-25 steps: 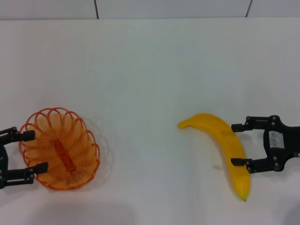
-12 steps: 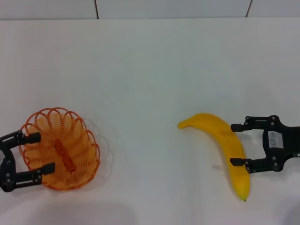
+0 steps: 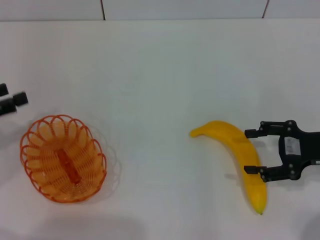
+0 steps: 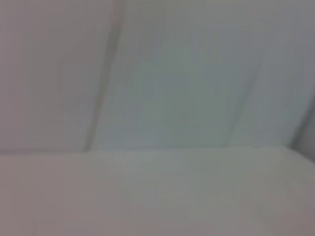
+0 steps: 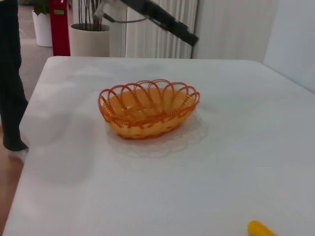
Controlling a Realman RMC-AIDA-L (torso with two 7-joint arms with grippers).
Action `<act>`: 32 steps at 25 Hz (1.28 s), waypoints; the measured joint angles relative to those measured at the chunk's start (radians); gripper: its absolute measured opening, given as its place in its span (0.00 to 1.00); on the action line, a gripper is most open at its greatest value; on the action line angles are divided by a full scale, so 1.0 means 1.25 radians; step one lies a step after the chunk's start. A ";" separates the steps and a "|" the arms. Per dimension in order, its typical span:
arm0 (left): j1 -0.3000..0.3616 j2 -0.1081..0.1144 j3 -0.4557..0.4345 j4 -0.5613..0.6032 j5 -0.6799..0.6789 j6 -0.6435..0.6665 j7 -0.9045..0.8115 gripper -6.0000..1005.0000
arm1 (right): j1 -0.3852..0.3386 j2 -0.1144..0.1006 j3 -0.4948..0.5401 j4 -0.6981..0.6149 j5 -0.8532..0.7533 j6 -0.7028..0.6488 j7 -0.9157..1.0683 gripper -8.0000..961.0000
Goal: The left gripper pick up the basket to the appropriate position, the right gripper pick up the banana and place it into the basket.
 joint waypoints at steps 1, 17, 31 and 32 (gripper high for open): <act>-0.011 0.003 0.002 0.005 0.016 -0.021 -0.030 0.81 | 0.001 0.000 0.000 0.000 0.000 0.000 0.000 0.84; -0.099 -0.017 0.341 0.351 0.209 0.070 0.069 0.78 | 0.014 -0.001 -0.002 0.000 -0.001 0.000 0.009 0.84; -0.160 -0.023 0.636 0.405 0.373 0.034 -0.077 0.76 | 0.023 -0.005 -0.005 0.000 -0.003 0.000 0.042 0.84; -0.160 -0.024 0.645 0.399 0.373 0.029 -0.080 0.76 | 0.023 -0.005 -0.005 0.000 -0.003 0.000 0.042 0.84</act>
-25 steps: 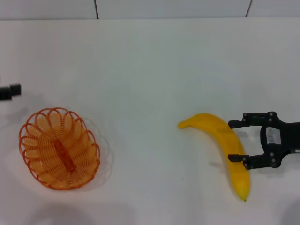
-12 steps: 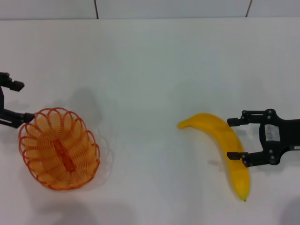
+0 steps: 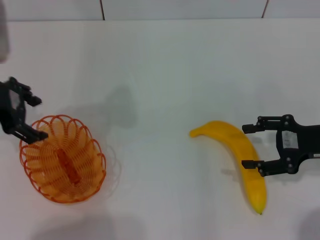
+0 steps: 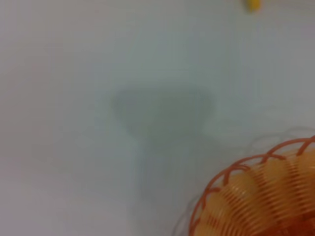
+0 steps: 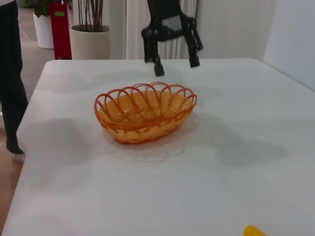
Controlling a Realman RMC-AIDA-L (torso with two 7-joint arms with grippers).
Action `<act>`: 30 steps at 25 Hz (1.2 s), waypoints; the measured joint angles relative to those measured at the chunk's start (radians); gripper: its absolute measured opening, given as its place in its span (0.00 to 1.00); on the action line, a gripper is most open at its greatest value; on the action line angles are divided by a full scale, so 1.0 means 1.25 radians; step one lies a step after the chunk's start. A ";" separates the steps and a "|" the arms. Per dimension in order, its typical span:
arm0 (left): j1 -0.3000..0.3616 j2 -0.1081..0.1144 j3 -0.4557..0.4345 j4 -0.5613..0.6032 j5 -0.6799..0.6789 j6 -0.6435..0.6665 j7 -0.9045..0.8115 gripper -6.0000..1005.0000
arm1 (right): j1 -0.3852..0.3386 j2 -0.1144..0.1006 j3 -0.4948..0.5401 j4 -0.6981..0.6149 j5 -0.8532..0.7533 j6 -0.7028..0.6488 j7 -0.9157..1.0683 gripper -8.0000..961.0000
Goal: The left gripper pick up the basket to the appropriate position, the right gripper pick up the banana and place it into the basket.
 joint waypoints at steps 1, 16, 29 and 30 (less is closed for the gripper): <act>0.000 0.000 0.024 -0.016 0.001 -0.017 -0.010 0.75 | 0.000 0.000 0.000 0.000 0.000 0.000 0.000 0.84; -0.054 -0.001 0.113 -0.184 -0.002 -0.163 -0.045 0.73 | 0.000 0.003 0.004 0.000 0.000 0.000 0.000 0.83; -0.054 -0.002 0.195 -0.194 0.010 -0.206 -0.124 0.71 | 0.000 0.003 0.005 0.000 0.001 0.000 0.000 0.83; -0.054 -0.002 0.210 -0.195 0.013 -0.214 -0.136 0.70 | 0.000 0.003 0.005 0.000 0.001 0.001 0.000 0.83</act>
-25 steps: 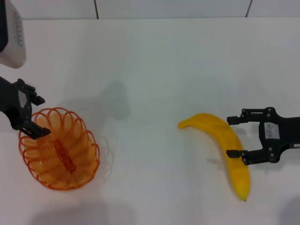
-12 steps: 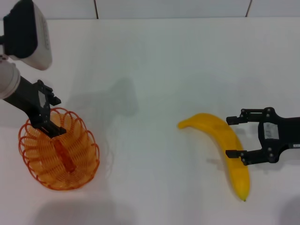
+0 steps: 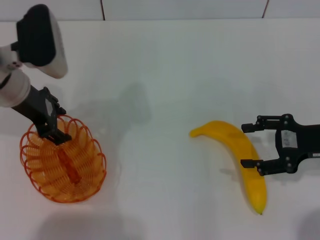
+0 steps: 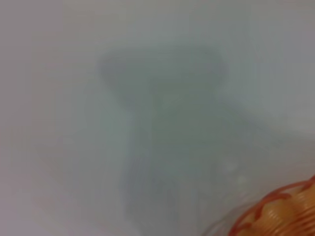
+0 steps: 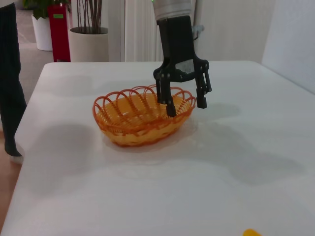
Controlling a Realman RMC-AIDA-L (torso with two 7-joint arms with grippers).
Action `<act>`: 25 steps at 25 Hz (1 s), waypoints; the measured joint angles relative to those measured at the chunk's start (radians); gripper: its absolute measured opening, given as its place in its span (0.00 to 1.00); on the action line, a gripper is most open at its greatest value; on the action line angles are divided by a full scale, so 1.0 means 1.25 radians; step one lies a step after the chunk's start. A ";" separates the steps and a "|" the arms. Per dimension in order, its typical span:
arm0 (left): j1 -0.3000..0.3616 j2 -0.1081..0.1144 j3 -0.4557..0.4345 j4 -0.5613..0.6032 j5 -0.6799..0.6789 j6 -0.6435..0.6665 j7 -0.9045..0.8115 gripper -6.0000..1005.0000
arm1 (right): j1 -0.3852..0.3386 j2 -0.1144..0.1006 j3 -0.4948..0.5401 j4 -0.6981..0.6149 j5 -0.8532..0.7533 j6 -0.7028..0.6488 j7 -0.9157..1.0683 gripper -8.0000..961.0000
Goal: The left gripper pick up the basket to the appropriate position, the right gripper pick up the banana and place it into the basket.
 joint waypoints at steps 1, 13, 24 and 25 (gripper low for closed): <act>0.001 0.000 0.021 0.000 0.003 -0.013 -0.018 0.70 | 0.000 0.000 0.000 0.000 0.000 0.000 0.000 0.83; 0.000 0.000 0.045 0.009 -0.003 -0.037 -0.054 0.39 | -0.003 0.001 0.000 0.000 -0.001 0.001 0.000 0.83; 0.022 0.002 0.040 0.071 -0.023 0.026 -0.048 0.16 | -0.008 0.000 0.000 0.000 0.000 0.001 0.000 0.83; 0.027 0.002 0.040 0.082 -0.030 0.036 -0.048 0.15 | -0.008 0.000 0.000 0.000 0.000 0.001 0.000 0.83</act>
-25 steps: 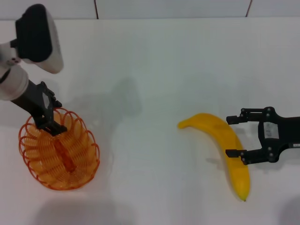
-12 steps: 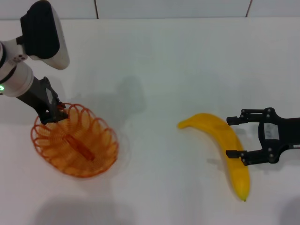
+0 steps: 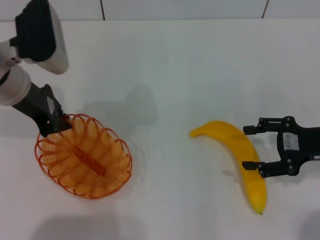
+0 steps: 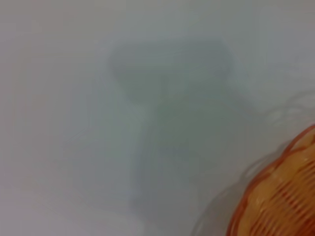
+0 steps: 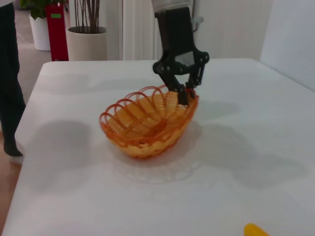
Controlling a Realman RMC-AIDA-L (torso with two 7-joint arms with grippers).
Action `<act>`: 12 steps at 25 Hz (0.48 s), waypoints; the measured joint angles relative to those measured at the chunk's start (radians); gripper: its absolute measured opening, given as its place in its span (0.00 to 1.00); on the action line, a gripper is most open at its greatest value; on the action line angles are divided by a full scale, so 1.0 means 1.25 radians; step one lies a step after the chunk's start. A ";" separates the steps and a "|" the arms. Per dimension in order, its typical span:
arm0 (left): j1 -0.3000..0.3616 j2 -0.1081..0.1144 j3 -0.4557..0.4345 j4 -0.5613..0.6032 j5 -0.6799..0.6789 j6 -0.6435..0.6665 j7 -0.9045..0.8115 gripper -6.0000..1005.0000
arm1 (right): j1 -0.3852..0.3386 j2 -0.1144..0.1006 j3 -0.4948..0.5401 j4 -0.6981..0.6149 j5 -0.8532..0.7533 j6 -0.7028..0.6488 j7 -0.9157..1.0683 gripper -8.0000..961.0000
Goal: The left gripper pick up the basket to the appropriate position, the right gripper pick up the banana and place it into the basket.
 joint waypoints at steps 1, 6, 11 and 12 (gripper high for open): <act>0.010 0.001 -0.001 0.021 -0.011 0.018 0.000 0.15 | -0.001 0.000 0.000 0.000 0.000 0.000 0.000 0.83; 0.069 0.000 -0.007 0.118 -0.025 0.050 -0.030 0.13 | -0.002 -0.001 0.000 0.000 0.000 0.000 0.000 0.83; 0.101 -0.001 -0.013 0.177 -0.043 0.078 -0.101 0.12 | -0.007 -0.002 0.002 0.000 0.001 0.000 0.000 0.83; 0.105 -0.002 -0.012 0.186 -0.044 0.081 -0.115 0.10 | -0.008 -0.002 0.003 0.000 0.001 0.000 0.000 0.83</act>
